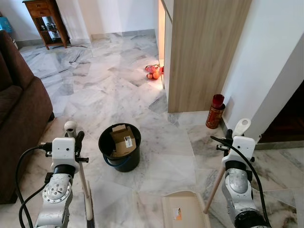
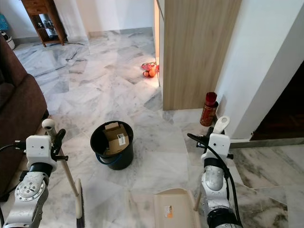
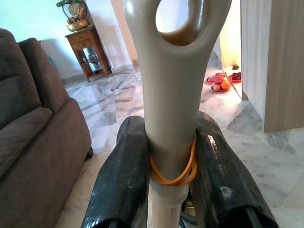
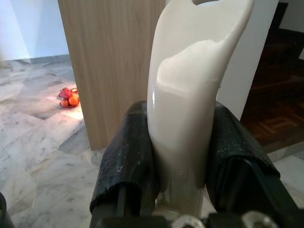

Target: Sweep floor

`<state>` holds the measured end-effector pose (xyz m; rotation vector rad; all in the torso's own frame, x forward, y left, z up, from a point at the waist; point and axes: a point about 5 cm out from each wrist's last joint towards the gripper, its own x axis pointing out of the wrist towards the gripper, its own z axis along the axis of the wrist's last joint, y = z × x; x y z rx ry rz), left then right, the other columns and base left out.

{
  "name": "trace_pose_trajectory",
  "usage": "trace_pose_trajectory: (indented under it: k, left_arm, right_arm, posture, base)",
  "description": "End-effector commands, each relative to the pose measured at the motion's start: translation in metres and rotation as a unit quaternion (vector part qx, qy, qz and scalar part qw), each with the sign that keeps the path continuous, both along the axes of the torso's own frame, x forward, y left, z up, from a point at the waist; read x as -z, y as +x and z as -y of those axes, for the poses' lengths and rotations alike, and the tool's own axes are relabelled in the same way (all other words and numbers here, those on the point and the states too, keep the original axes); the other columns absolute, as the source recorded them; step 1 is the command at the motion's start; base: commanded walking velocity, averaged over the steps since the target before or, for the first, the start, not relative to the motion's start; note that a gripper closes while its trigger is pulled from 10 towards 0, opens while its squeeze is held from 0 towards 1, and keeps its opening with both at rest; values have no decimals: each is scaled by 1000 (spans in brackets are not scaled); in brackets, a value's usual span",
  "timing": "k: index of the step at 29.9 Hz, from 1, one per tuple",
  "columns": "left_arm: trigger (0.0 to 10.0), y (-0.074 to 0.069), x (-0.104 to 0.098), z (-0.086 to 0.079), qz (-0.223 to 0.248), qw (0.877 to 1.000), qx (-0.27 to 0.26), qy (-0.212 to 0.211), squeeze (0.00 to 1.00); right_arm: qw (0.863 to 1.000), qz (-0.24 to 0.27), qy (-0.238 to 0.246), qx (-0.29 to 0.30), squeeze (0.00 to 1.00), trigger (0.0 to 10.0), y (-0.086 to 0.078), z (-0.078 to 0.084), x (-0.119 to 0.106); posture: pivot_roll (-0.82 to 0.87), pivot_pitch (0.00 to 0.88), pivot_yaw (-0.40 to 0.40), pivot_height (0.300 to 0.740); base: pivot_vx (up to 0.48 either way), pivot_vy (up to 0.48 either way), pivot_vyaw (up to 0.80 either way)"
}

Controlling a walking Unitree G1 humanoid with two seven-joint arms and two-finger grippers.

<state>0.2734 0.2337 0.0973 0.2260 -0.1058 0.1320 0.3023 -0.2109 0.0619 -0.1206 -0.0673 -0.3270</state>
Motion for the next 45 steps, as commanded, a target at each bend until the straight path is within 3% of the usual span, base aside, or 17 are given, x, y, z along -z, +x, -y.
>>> trace_pose_trajectory:
  k: [1,16,24,33,45]
  left_arm:
    - [10000,0,-10,-6,19,1000,0,21,0]
    - [10000,1,-4,4,16,1000,1,10,0]
    - [10000,3,-4,5,19,1000,-1,7,0]
    - [10000,7,-3,12,25,1000,2,-3,0]
    - [10000,8,-2,14,29,1000,3,-7,0]
  right_arm:
    - [1000,17,1,-5,0,10000,4,-4,-6]
    - [1000,20,-12,-7,0,10000,2,6,-7]
    - [999,19,-16,-25,0,10000,6,0,-9]
    - [999,25,-11,-26,0,10000,8,6,-14]
    - [999,24,-9,-39,0,10000,11,2,-15]
  posture:
    - [168,0,100,740]
    - [146,0,78,740]
    - [138,0,66,740]
    - [128,0,58,740]
    - [120,0,53,740]
  base:
    - [0,0,-800]
    - [0,-38,-773]
    - [0,-68,0]
    - [0,-278,0]
    - [0,-274,-422]
